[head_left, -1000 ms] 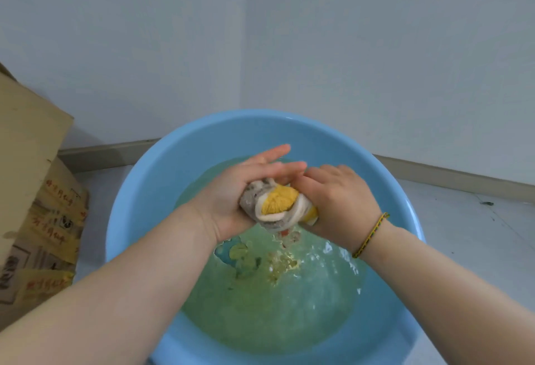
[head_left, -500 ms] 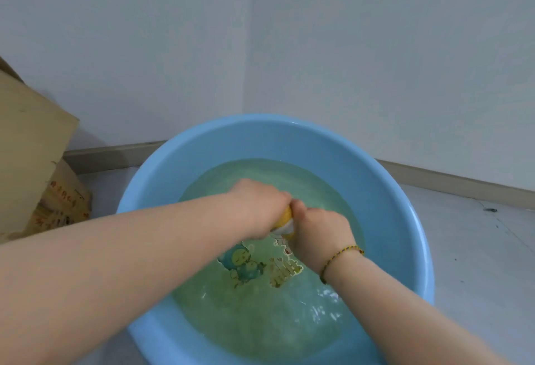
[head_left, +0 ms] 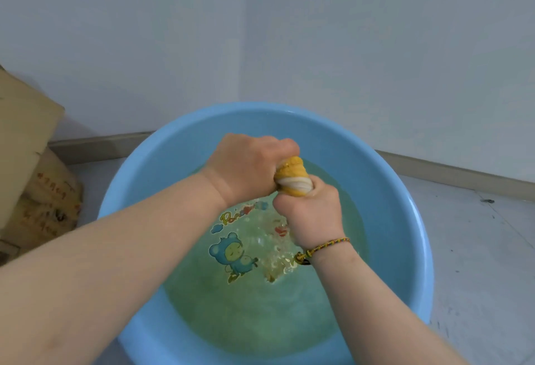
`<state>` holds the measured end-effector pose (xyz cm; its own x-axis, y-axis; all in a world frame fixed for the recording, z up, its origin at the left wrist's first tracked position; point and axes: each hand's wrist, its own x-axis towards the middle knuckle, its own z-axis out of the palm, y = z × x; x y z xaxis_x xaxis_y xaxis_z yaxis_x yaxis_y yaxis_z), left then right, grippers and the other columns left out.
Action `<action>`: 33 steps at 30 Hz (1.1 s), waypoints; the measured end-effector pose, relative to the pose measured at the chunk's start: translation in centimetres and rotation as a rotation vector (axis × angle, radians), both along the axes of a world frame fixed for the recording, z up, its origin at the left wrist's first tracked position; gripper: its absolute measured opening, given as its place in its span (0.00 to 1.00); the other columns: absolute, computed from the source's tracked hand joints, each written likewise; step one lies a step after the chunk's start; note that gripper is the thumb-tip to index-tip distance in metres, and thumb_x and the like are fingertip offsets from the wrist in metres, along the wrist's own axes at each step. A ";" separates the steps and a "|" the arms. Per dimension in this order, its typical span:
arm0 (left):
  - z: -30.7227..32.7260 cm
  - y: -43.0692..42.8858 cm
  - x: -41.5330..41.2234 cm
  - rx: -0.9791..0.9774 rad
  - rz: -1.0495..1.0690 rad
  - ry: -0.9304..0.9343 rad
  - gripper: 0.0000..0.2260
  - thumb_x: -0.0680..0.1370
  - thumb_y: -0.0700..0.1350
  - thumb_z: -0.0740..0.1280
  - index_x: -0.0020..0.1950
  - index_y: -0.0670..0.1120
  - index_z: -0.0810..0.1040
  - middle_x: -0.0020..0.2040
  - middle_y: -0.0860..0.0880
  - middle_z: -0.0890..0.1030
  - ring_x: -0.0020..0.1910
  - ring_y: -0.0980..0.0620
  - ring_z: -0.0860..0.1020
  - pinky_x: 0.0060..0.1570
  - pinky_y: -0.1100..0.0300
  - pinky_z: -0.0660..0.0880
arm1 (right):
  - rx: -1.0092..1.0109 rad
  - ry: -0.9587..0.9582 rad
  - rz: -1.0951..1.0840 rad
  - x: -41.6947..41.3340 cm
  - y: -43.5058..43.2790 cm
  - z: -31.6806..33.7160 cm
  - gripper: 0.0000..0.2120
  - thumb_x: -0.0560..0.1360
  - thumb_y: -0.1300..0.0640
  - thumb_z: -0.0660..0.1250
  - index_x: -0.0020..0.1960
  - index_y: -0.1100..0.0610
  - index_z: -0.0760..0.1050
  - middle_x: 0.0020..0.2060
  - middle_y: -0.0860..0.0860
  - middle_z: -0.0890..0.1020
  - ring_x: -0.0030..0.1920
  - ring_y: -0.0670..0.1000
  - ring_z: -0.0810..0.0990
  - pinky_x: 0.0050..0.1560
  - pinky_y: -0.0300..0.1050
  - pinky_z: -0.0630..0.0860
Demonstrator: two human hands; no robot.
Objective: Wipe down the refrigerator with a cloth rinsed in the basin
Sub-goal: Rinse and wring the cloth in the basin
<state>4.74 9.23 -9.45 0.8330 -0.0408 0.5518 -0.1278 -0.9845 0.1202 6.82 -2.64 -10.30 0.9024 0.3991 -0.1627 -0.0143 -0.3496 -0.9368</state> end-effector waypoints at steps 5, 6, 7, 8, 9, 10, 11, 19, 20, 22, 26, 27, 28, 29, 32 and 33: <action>-1.0 -1.1 0.3 -0.218 0.062 -0.031 0.06 0.61 0.44 0.65 0.36 0.48 0.80 0.25 0.51 0.78 0.21 0.49 0.75 0.26 0.67 0.63 | -0.011 0.070 -0.007 0.5 -0.5 0.0 0.14 0.65 0.70 0.65 0.30 0.55 0.66 0.16 0.43 0.66 0.20 0.44 0.63 0.21 0.33 0.60; -0.6 -1.2 0.3 -0.239 0.080 0.042 0.07 0.64 0.43 0.66 0.40 0.48 0.80 0.30 0.50 0.80 0.27 0.48 0.78 0.29 0.63 0.66 | -0.026 0.098 0.006 0.7 -0.6 0.1 0.13 0.66 0.70 0.65 0.31 0.55 0.66 0.19 0.46 0.67 0.20 0.45 0.63 0.21 0.32 0.60; -0.3 -1.3 0.3 -0.268 0.108 0.160 0.09 0.68 0.44 0.64 0.46 0.49 0.80 0.37 0.49 0.82 0.35 0.47 0.80 0.34 0.61 0.68 | -0.054 0.129 0.020 0.9 -0.7 0.1 0.13 0.67 0.69 0.65 0.32 0.55 0.66 0.22 0.48 0.67 0.21 0.45 0.64 0.20 0.32 0.60; -0.3 -1.2 0.5 -0.277 0.129 0.294 0.09 0.72 0.46 0.63 0.51 0.51 0.77 0.43 0.50 0.82 0.42 0.46 0.79 0.38 0.60 0.69 | -0.093 0.148 0.041 1.0 -0.8 0.0 0.13 0.67 0.68 0.65 0.32 0.55 0.66 0.24 0.49 0.67 0.21 0.45 0.64 0.19 0.32 0.60; -0.3 -1.2 0.7 -0.275 0.145 0.411 0.10 0.73 0.46 0.64 0.53 0.52 0.75 0.45 0.52 0.81 0.44 0.48 0.77 0.40 0.60 0.68 | -0.145 0.142 0.063 1.2 -0.9 -0.1 0.13 0.68 0.67 0.66 0.32 0.55 0.65 0.25 0.49 0.67 0.22 0.45 0.64 0.19 0.32 0.61; -0.2 -1.3 0.7 -0.294 0.146 0.487 0.11 0.72 0.46 0.65 0.53 0.53 0.74 0.44 0.53 0.79 0.42 0.50 0.76 0.39 0.60 0.68 | -0.207 0.105 0.086 1.4 -1.0 -0.4 0.13 0.68 0.66 0.66 0.32 0.55 0.64 0.25 0.49 0.68 0.22 0.45 0.65 0.19 0.32 0.62; 0.0 -1.3 0.7 -0.350 0.140 0.545 0.12 0.70 0.44 0.68 0.53 0.52 0.74 0.42 0.54 0.78 0.38 0.52 0.74 0.37 0.60 0.68 | -0.268 0.055 0.111 1.6 -1.1 -0.6 0.13 0.68 0.65 0.66 0.32 0.54 0.64 0.26 0.48 0.68 0.23 0.45 0.66 0.20 0.31 0.62; 3.8 0.5 -0.2 -1.312 -0.044 0.518 0.17 0.69 0.40 0.73 0.52 0.54 0.73 0.55 0.52 0.78 0.50 0.58 0.77 0.53 0.63 0.75 | -0.165 0.019 0.097 2.4 -2.0 1.3 0.15 0.69 0.63 0.69 0.46 0.48 0.67 0.33 0.44 0.73 0.29 0.41 0.71 0.24 0.26 0.67; 4.8 0.2 -0.2 -1.369 -0.054 0.454 0.15 0.71 0.37 0.70 0.53 0.52 0.73 0.54 0.51 0.79 0.48 0.59 0.78 0.51 0.64 0.76 | -0.125 0.015 0.097 2.3 -1.8 2.3 0.16 0.69 0.63 0.69 0.47 0.47 0.66 0.33 0.43 0.73 0.29 0.40 0.72 0.25 0.26 0.68; 8.3 -0.1 -0.2 -1.481 -0.048 0.348 0.14 0.73 0.31 0.65 0.51 0.49 0.75 0.49 0.51 0.80 0.41 0.61 0.80 0.43 0.68 0.78 | -0.072 0.047 0.191 2.2 -1.5 5.8 0.21 0.68 0.63 0.70 0.49 0.44 0.63 0.34 0.42 0.73 0.28 0.37 0.73 0.29 0.26 0.69; 16.8 -0.2 -0.9 -1.551 -0.010 0.246 0.14 0.72 0.29 0.64 0.45 0.48 0.77 0.41 0.53 0.81 0.35 0.64 0.80 0.36 0.72 0.76 | 0.045 0.147 0.433 2.5 -2.1 14.8 0.29 0.61 0.53 0.76 0.57 0.44 0.66 0.49 0.39 0.78 0.48 0.32 0.76 0.48 0.26 0.72; 19.5 -0.4 -1.0 -1.538 -0.003 0.254 0.14 0.71 0.29 0.65 0.44 0.49 0.77 0.40 0.53 0.81 0.35 0.64 0.79 0.37 0.72 0.76 | 0.131 0.187 0.403 2.9 -2.4 17.7 0.30 0.59 0.51 0.75 0.58 0.45 0.68 0.52 0.41 0.79 0.53 0.36 0.77 0.52 0.30 0.73; 21.8 -0.7 -1.1 -1.518 -0.003 0.258 0.14 0.70 0.29 0.66 0.43 0.49 0.77 0.39 0.54 0.82 0.36 0.64 0.79 0.38 0.72 0.76 | 0.210 0.240 0.333 3.1 -2.6 20.2 0.30 0.58 0.52 0.73 0.58 0.47 0.69 0.53 0.44 0.79 0.54 0.40 0.78 0.51 0.33 0.74; 24.2 -0.9 -1.1 -1.521 -0.004 0.268 0.14 0.70 0.29 0.67 0.42 0.49 0.78 0.37 0.55 0.82 0.36 0.64 0.80 0.39 0.71 0.77 | 0.269 0.264 0.260 3.4 -2.9 22.7 0.29 0.57 0.51 0.73 0.57 0.49 0.70 0.53 0.46 0.80 0.55 0.43 0.79 0.51 0.35 0.76; 31.7 -2.4 -0.9 -1.577 0.022 0.264 0.13 0.69 0.29 0.68 0.41 0.47 0.76 0.33 0.54 0.82 0.33 0.62 0.80 0.36 0.69 0.77 | 0.221 0.088 0.102 2.8 -3.8 30.8 0.27 0.53 0.43 0.72 0.50 0.49 0.71 0.51 0.49 0.80 0.55 0.51 0.79 0.57 0.48 0.75; 34.4 -3.1 -0.9 -1.599 0.009 0.270 0.12 0.69 0.29 0.67 0.41 0.46 0.76 0.33 0.53 0.82 0.33 0.61 0.79 0.35 0.69 0.77 | 0.205 0.039 0.034 2.3 -4.1 33.5 0.25 0.54 0.43 0.73 0.47 0.49 0.71 0.49 0.50 0.80 0.54 0.53 0.79 0.57 0.50 0.75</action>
